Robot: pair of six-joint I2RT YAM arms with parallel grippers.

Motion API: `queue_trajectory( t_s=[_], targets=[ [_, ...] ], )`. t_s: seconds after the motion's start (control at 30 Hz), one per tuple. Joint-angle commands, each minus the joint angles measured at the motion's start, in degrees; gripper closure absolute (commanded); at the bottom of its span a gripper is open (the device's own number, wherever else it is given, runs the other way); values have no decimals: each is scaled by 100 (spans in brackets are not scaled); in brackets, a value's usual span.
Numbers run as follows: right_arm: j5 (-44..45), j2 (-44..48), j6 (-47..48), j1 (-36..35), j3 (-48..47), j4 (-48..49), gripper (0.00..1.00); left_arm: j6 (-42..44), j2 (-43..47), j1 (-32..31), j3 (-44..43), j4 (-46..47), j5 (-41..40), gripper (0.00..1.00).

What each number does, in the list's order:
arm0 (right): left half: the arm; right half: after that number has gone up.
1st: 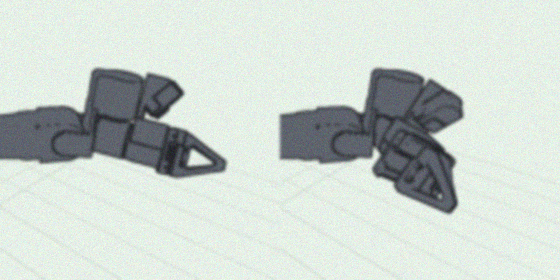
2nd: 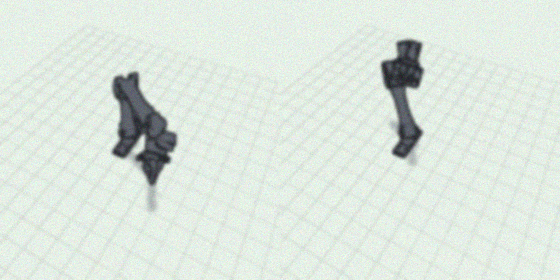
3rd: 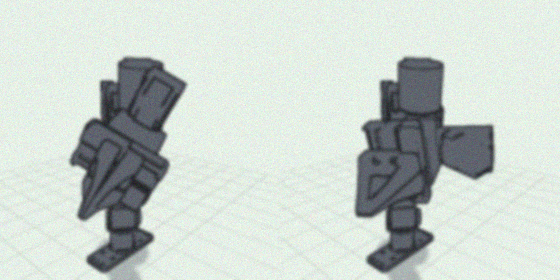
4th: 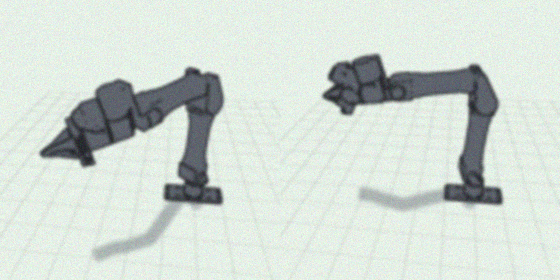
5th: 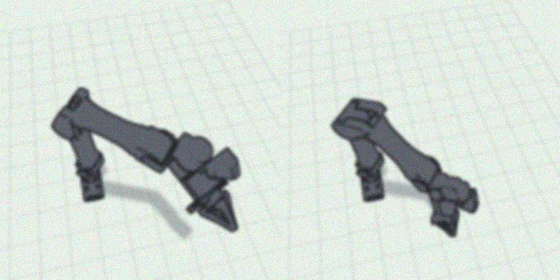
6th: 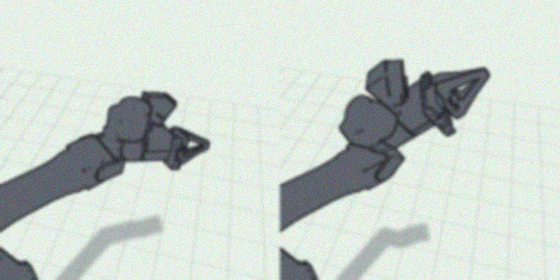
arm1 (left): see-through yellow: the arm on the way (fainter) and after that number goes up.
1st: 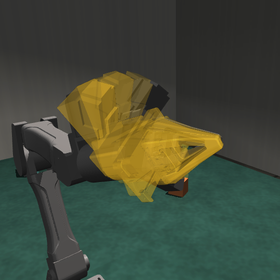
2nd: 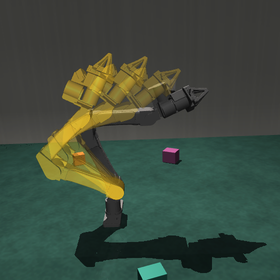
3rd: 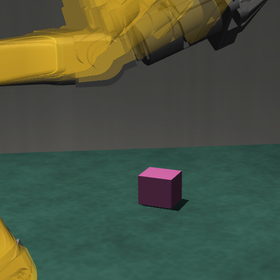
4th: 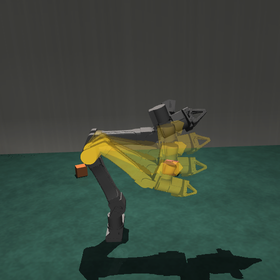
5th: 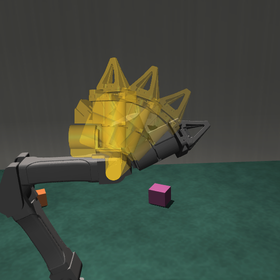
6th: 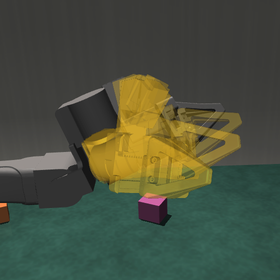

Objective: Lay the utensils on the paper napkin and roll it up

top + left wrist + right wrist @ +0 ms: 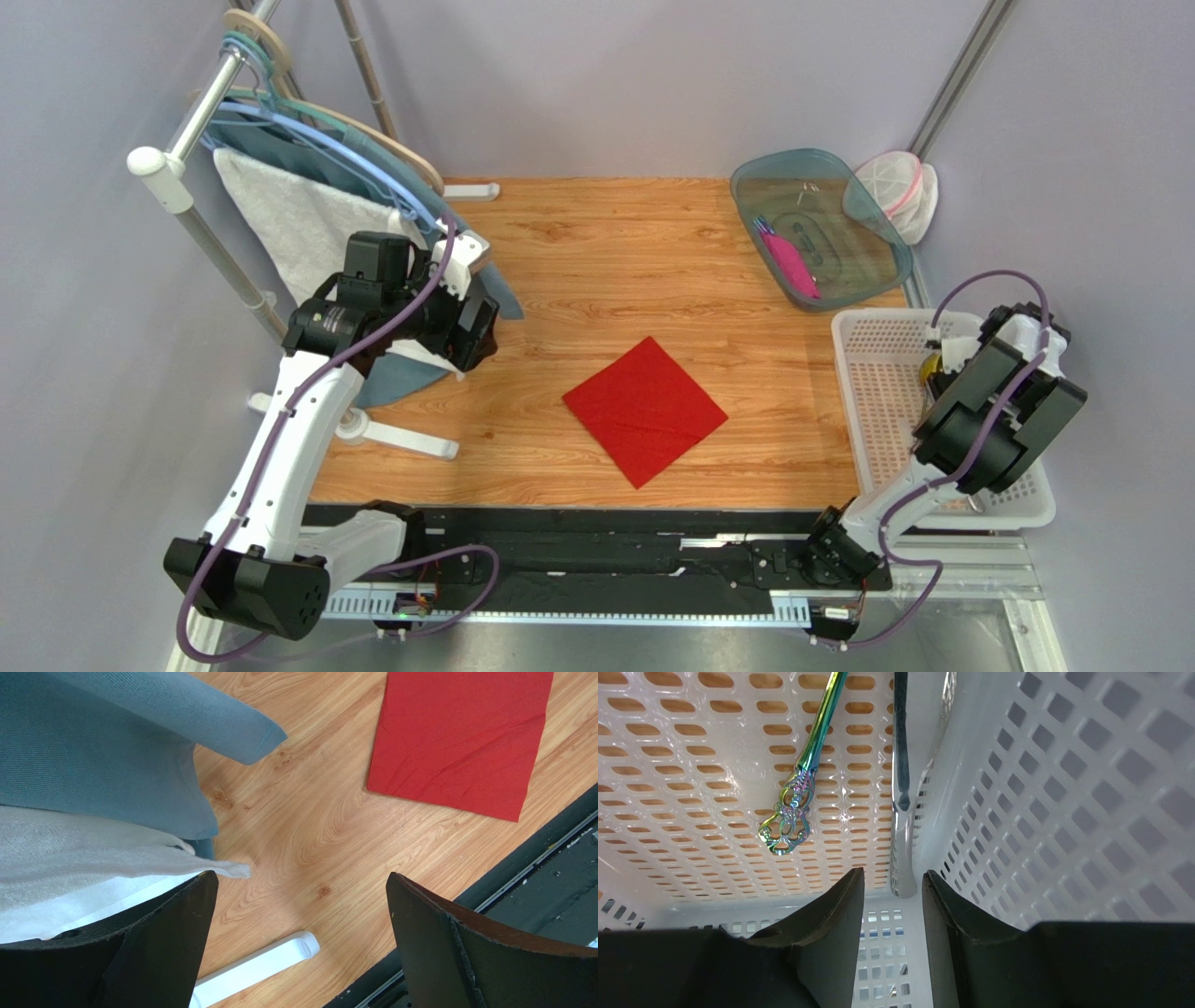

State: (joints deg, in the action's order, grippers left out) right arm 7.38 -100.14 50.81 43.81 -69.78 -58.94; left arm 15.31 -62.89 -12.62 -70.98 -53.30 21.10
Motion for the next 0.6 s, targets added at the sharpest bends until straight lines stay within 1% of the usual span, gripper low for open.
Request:
queue_trajectory(
  t_s=[0.0,0.17,0.47,0.57],
  targets=[
    [-78,-181,26,31,78,313,59,42,58,14,-83,136,175,1],
    [-192,-331,17,31,193,541,59,68,93,14,-65,83,96,1],
    [-482,-559,360,31,368,963,55,183,58,14,-153,-31,-36,1],
    [-553,-630,465,31,395,981,57,209,-3,14,-206,-49,-89,1]
  ],
)
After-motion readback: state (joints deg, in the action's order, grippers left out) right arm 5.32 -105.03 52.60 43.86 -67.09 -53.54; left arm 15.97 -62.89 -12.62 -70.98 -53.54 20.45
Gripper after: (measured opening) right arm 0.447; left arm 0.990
